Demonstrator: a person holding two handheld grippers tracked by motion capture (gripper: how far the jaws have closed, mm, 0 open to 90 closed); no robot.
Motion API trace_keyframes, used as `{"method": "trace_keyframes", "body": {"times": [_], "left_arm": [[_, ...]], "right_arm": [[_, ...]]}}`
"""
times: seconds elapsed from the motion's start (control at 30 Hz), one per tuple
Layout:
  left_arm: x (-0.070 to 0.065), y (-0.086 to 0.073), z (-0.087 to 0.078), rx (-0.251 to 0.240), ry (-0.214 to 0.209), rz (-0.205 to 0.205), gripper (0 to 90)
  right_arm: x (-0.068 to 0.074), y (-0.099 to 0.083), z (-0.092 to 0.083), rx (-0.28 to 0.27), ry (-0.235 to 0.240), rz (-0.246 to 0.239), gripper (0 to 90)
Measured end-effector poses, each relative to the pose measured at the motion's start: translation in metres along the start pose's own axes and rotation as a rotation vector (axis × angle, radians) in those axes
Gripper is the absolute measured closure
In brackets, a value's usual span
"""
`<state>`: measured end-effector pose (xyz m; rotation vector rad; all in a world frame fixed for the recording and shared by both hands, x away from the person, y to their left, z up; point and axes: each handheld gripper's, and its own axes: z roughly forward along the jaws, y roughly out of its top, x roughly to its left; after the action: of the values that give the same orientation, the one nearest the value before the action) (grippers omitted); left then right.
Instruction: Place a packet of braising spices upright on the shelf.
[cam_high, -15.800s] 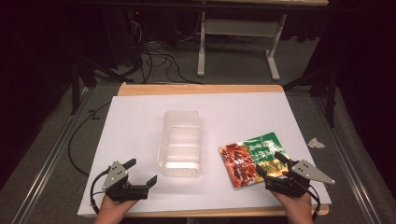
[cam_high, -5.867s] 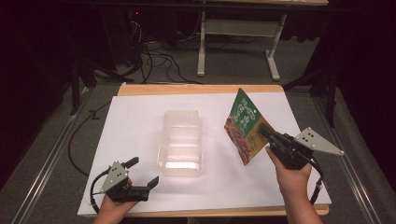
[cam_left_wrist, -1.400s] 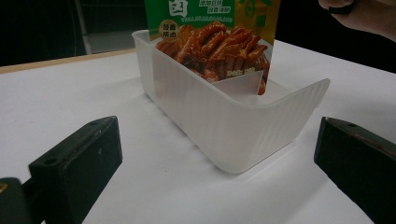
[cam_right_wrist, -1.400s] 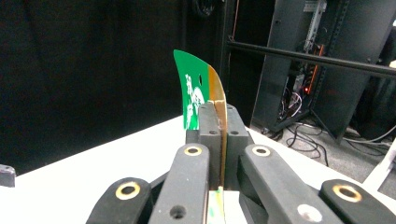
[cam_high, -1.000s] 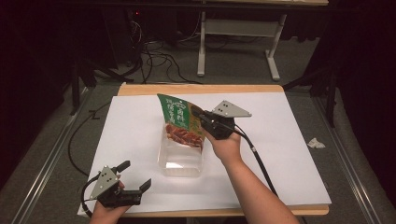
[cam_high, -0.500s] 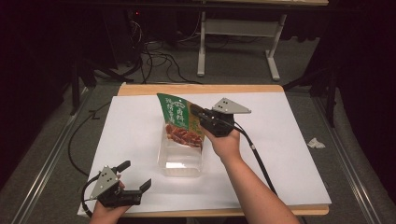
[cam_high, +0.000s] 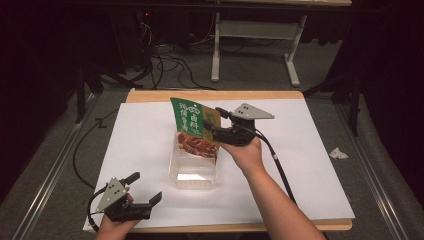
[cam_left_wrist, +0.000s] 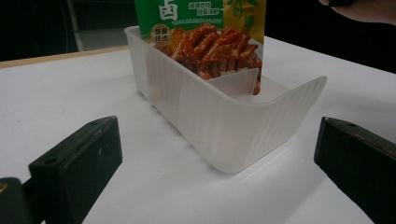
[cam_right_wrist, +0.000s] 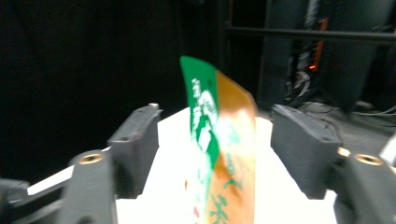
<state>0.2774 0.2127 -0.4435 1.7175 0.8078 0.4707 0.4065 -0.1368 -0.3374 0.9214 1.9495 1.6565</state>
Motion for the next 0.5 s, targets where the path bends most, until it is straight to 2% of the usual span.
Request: {"method": "trace_keyframes", "body": {"times": [0.13,0.37,0.5], "left_arm": [[0.0,0.0,0.002,0.0,-0.001,-0.003,1.6],[0.0,0.0,0.001,0.0,0.004,-0.003,1.6],[0.001,-0.001,0.002,0.009,0.004,-0.001,1.6]], "right_arm": [[-0.001,0.002,-0.007,-0.003,-0.012,-0.001,24.9],[-0.004,-0.002,-0.023,-0.003,-0.024,-0.002,22.5],[-0.01,-0.011,-0.038,0.002,-0.033,0.015,20.6]]}}
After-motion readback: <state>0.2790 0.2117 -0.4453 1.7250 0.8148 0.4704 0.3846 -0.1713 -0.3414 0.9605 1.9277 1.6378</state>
